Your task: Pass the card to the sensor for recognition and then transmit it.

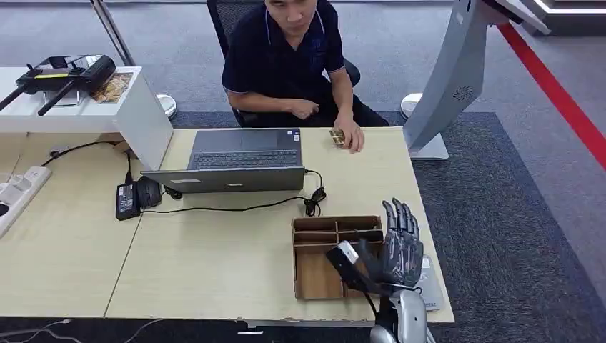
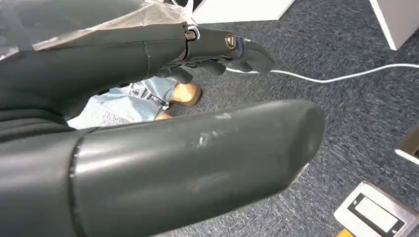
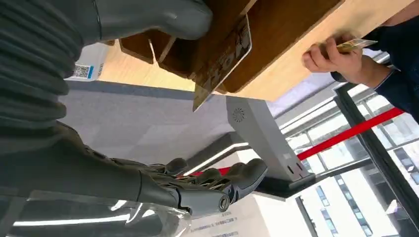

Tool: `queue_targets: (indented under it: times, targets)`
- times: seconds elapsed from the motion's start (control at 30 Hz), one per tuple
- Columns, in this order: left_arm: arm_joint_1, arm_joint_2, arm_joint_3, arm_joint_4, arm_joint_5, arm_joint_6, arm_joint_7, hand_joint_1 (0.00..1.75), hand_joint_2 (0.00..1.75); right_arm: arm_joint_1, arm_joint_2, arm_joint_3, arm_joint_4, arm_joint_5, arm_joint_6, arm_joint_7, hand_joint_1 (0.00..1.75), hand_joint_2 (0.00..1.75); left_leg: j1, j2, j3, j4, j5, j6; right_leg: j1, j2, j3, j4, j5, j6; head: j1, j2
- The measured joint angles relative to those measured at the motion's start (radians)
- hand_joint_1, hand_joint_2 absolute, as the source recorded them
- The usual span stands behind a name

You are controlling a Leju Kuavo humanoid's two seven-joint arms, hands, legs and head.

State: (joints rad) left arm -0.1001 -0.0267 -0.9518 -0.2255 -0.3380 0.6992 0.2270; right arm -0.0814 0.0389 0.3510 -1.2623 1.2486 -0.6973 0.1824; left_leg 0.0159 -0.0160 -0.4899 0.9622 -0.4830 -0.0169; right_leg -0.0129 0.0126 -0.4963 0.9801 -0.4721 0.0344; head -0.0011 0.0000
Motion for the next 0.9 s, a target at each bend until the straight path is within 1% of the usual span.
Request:
queue_targets:
  times: [0.07, 0.4, 0.43, 0.9]
  targets:
    - [0.0, 0.0, 0.0, 0.0, 0.0, 0.0, 0.0, 0.0, 0.0, 0.0, -0.003, 0.001, 0.0, 0.002, 0.0, 0.009, 0.4, 1.75, 0.0, 0.0, 0.0, 0.0, 0.0, 0.0, 0.0, 0.0, 0.0, 0.0, 0.0, 0.0, 0.0, 0.0]
    - [0.0, 0.0, 0.0, 0.0, 0.0, 0.0, -0.003, 0.0, 0.0, -0.009, -0.026, 0.021, 0.002, 0.014, 0.0, 0.056, 0.42, 1.75, 0.0, 0.0, 0.0, 0.0, 0.0, 0.0, 0.0, 0.0, 0.0, 0.0, 0.0, 0.0, 0.0, 0.0]
    - [0.0, 0.0, 0.0, 0.0, 0.0, 0.0, -0.003, 0.0, 0.0, -0.01, -0.028, 0.024, 0.002, 0.015, 0.0, 0.058, 0.4, 1.75, 0.0, 0.0, 0.0, 0.0, 0.0, 0.0, 0.0, 0.0, 0.0, 0.0, 0.0, 0.0, 0.0, 0.0]
    - [0.0, 0.0, 0.0, 0.0, 0.0, 0.0, -0.003, 0.0, 0.0, -0.015, -0.046, 0.045, 0.002, 0.014, 0.0, 0.07, 0.42, 1.75, 0.0, 0.0, 0.001, 0.0, 0.0, 0.0, 0.0, 0.0, 0.001, 0.0, 0.0, 0.0, 0.0, 0.0]
